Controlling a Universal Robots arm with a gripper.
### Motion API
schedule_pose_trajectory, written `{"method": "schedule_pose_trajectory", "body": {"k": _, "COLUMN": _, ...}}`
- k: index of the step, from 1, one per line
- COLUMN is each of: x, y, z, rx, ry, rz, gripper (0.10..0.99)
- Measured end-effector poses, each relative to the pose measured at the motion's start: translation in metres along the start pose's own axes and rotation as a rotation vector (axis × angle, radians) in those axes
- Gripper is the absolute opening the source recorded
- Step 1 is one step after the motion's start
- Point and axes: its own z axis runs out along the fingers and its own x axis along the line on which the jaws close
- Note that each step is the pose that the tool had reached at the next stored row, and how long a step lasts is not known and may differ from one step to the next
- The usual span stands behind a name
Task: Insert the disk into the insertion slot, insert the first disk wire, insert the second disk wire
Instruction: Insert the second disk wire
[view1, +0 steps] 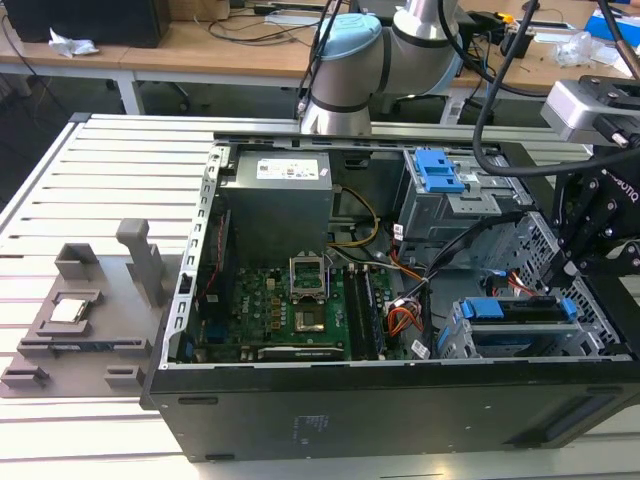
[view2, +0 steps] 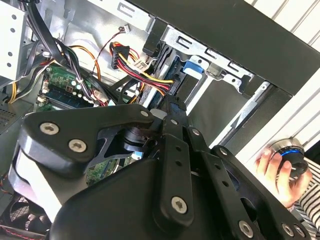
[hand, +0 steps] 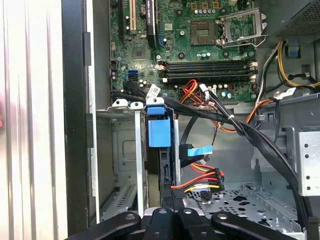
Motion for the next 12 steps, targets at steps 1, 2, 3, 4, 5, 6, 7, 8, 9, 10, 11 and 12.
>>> {"method": "schedule_pose_trajectory", "body": {"k": 1, "x": 0.0000, "y": 0.0000, "z": 0.0000, "rx": 0.000, "ry": -0.0001, "rz": 0.000, "gripper": 0.106}}
{"method": "schedule_pose_trajectory", "body": {"k": 2, "x": 0.0000, "y": 0.0000, "z": 0.0000, "rx": 0.000, "ry": -0.0002, "rz": 0.000, "gripper": 0.106}}
{"method": "schedule_pose_trajectory", "body": {"k": 3, "x": 0.0000, "y": 0.0000, "z": 0.0000, "rx": 0.000, "ry": -0.0002, "rz": 0.000, "gripper": 0.106}}
{"method": "schedule_pose_trajectory", "body": {"k": 4, "x": 0.0000, "y": 0.0000, "z": 0.0000, "rx": 0.000, "ry": -0.0003, "rz": 0.000, "gripper": 0.114}}
{"method": "schedule_pose_trajectory", "body": {"k": 5, "x": 0.0000, "y": 0.0000, "z": 0.0000, "rx": 0.000, "ry": -0.0003, "rz": 0.000, "gripper": 0.235}}
{"method": "schedule_pose_trajectory", "body": {"k": 6, "x": 0.0000, "y": 0.0000, "z": 0.0000, "rx": 0.000, "ry": -0.0004, "rz": 0.000, "gripper": 0.294}}
{"method": "schedule_pose_trajectory", "body": {"k": 7, "x": 0.0000, "y": 0.0000, "z": 0.0000, "rx": 0.000, "ry": -0.0005, "rz": 0.000, "gripper": 0.361}}
{"method": "schedule_pose_trajectory", "body": {"k": 8, "x": 0.0000, "y": 0.0000, "z": 0.0000, "rx": 0.000, "ry": -0.0005, "rz": 0.000, "gripper": 0.361}}
{"method": "schedule_pose_trajectory", "body": {"k": 9, "x": -0.0002, "y": 0.0000, "z": 0.0002, "rx": 0.000, "ry": -0.0005, "rz": 0.000, "gripper": 0.361}}
{"method": "schedule_pose_trajectory", "body": {"k": 10, "x": -0.0018, "y": 0.0002, "z": 0.0011, "rx": 0.000, "ry": 0.0010, "rz": 0.000, "gripper": 0.361}}
{"method": "schedule_pose_trajectory", "body": {"k": 11, "x": -0.0034, "y": 0.0007, "z": 0.0023, "rx": 0.000, "ry": 0.0037, "rz": 0.000, "gripper": 0.361}}
{"method": "schedule_pose_trajectory", "body": {"k": 12, "x": -0.0065, "y": 0.0026, "z": 0.0041, "rx": 0.000, "ry": 0.0101, "rz": 0.000, "gripper": 0.361}}
